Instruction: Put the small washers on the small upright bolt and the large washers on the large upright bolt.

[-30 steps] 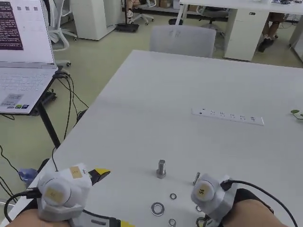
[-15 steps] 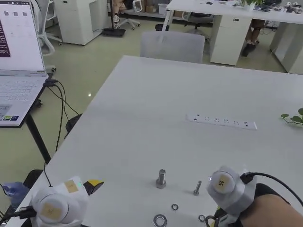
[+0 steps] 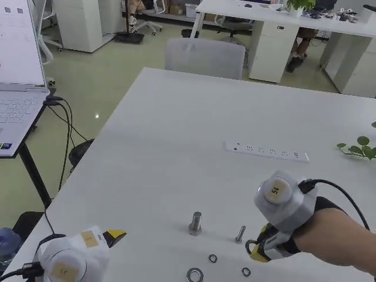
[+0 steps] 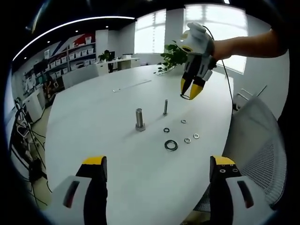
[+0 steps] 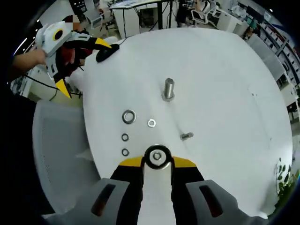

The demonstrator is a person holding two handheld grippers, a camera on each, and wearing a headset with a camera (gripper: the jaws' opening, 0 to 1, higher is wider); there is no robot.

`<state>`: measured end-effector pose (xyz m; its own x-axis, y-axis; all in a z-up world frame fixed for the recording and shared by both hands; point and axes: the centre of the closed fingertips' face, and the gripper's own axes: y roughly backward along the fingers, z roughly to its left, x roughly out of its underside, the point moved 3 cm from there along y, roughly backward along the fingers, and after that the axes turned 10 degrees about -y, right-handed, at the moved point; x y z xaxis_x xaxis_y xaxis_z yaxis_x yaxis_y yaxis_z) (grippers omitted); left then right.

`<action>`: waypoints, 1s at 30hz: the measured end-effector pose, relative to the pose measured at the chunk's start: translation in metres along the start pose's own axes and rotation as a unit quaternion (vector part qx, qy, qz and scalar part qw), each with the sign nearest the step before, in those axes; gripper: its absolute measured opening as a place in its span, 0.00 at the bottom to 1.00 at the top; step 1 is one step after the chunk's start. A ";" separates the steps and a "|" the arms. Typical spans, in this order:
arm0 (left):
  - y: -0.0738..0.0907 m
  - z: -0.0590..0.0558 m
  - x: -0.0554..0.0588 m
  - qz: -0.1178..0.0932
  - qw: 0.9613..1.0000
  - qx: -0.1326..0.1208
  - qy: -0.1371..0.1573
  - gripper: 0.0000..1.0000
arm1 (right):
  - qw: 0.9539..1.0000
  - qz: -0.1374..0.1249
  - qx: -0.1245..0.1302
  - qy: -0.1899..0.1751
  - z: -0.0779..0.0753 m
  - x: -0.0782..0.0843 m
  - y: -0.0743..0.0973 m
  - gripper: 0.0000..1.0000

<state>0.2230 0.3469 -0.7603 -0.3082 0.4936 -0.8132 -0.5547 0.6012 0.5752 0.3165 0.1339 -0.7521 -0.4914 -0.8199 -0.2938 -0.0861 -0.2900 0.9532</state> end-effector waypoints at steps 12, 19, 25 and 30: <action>-0.002 0.001 0.002 -0.001 1.000 -0.004 0.005 0.91 | 1.000 -0.008 -0.001 0.016 -0.010 -0.041 0.005 0.21; -0.001 0.002 0.003 -0.001 1.000 -0.003 0.012 0.89 | 0.999 -0.013 -0.009 0.027 -0.009 -0.066 -0.001 0.22; 0.000 0.006 0.005 -0.005 1.000 -0.002 0.024 0.91 | 0.999 -0.018 -0.014 0.040 -0.005 -0.086 -0.009 0.22; 0.000 0.010 0.006 -0.006 1.000 -0.005 0.024 0.92 | 0.999 -0.013 -0.012 0.050 -0.006 -0.099 -0.017 0.22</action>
<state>0.2286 0.3561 -0.7638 -0.3380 0.4551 -0.8238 -0.5657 0.6013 0.5643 0.3716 0.2175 -0.7399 -0.4008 -0.8567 -0.3246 -0.0769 -0.3216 0.9437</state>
